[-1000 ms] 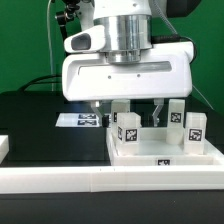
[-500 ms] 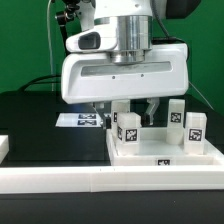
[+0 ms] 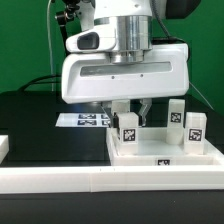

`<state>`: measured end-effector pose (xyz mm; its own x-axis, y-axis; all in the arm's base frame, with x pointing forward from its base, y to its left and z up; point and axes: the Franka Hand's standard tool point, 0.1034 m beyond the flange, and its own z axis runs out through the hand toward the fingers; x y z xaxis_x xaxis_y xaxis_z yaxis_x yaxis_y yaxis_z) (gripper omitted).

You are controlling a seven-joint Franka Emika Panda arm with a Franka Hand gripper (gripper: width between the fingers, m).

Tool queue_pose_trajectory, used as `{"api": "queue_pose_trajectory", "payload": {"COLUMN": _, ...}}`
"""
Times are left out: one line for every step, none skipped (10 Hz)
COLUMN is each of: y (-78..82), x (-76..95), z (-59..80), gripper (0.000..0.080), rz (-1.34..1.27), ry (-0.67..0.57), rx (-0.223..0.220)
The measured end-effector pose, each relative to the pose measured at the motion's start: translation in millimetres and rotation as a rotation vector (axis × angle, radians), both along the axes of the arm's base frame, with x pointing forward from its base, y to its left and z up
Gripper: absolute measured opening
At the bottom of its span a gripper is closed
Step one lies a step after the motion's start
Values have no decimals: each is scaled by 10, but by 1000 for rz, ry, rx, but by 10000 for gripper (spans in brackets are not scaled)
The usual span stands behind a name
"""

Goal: Assemble square table

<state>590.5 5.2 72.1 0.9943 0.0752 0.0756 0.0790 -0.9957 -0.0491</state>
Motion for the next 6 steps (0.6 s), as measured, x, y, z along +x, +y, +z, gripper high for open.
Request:
{"api": "queue_pose_trajectory", "payload": {"y": 1, "x": 0, "z": 0, "gripper": 288, "rz": -59, "ry": 3, "rx": 5}}
{"api": "queue_pose_trajectory", "payload": {"y": 1, "x": 0, "z": 0, "gripper": 288, "rz": -146, "ry": 8, "rx": 12}}
{"api": "queue_pose_trajectory", "payload": {"y": 2, "x": 0, "z": 1, "gripper": 288, "rz": -228, "ry": 12, "rx": 17}}
{"api": "queue_pose_trajectory", "payload": {"y": 2, "x": -2, "z": 1, "gripper": 288, "rz": -314, "ry": 16, "rx": 23}}
{"api": "queue_pose_trajectory", "payload": {"y": -3, "x": -2, "z": 2, "gripper": 290, "rz": -434, "ry": 22, "rx": 39}}
{"api": "queue_pose_trajectory", "payload": {"y": -7, "x": -3, "z": 2, "gripper": 290, "rz": -508, "ry": 27, "rx": 54}}
